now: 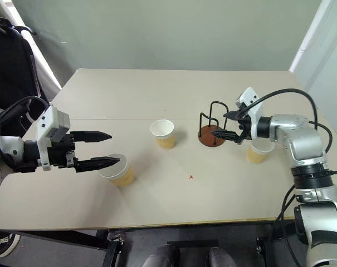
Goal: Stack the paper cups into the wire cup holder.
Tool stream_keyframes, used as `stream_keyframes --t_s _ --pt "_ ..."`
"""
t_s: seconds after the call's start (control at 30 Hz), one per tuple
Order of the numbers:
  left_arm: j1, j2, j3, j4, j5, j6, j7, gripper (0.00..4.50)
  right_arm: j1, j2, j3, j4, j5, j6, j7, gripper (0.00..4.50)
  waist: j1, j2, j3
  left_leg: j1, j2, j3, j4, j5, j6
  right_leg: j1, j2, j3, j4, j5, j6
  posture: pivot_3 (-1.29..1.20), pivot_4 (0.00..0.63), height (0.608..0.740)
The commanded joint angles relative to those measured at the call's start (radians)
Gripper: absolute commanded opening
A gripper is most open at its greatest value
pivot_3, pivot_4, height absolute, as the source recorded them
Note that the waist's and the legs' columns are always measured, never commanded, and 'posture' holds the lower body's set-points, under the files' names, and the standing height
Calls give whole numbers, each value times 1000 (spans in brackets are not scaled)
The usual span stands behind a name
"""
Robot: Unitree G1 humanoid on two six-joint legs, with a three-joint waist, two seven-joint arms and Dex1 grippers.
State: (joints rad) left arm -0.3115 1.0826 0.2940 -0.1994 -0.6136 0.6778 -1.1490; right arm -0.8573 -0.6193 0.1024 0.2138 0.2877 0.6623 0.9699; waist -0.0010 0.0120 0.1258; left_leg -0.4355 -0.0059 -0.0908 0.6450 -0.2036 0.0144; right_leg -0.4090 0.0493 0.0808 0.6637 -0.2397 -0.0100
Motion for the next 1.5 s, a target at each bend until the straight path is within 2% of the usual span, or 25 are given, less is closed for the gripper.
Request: stream_keyframes --t_s 0.03,0.17,0.37,0.7,0.83,1.17,1.33,1.5 --pt "15 20 62 -35 -20 9 7 4474 -34 -7 -18 -11 -2 -12 0 4500 1 0 0 0 0 0 0 0 0 0 0 0 0 0 0 0 150 740" --pt "32 29 91 -39 -27 10 5 4474 -40 -45 -58 -51 39 -19 63 4500 1 0 0 -1 0 0 -1 0 0 0 0 0 0 0 0 0 150 740" --pt "26 35 99 -37 -49 3 -23 4474 -48 -196 -88 -124 118 3 243 4500 2 0 0 -1 0 0 -1 0 -1 0 0 0 -1 0 -1 0 150 740" --pt "-103 16 16 40 -21 -43 -43 4474 6 -291 -85 -202 172 19 378 4500 2 -1 0 0 0 0 -2 1 -2 0 0 0 0 -1 -2 0 150 740" --pt "-128 0 -26 60 -3 -65 -48 4474 0 -243 -56 -162 98 -36 275 4500 1 -1 0 0 0 0 -2 1 -2 0 0 0 0 -1 -2 0 150 740" --pt "-121 -3 -36 67 3 -72 -48 4474 -44 -36 16 -62 -34 16 -5 4500 -3 -1 0 0 0 -1 -3 1 -2 -2 0 0 0 0 -1 0 150 740" --pt "-59 -3 -14 19 -1 -53 -28 4474 -73 40 44 60 -108 -66 -78 4500 -3 -1 0 -1 0 -1 -3 1 -2 -2 0 -1 0 0 -1 0 150 740" --pt "-1 4 37 -39 -25 -21 -3 4474 -104 79 50 146 -135 -108 -74 4500 -4 -1 1 -1 0 -1 -6 2 -4 -3 0 -1 0 0 -2 0 150 740"
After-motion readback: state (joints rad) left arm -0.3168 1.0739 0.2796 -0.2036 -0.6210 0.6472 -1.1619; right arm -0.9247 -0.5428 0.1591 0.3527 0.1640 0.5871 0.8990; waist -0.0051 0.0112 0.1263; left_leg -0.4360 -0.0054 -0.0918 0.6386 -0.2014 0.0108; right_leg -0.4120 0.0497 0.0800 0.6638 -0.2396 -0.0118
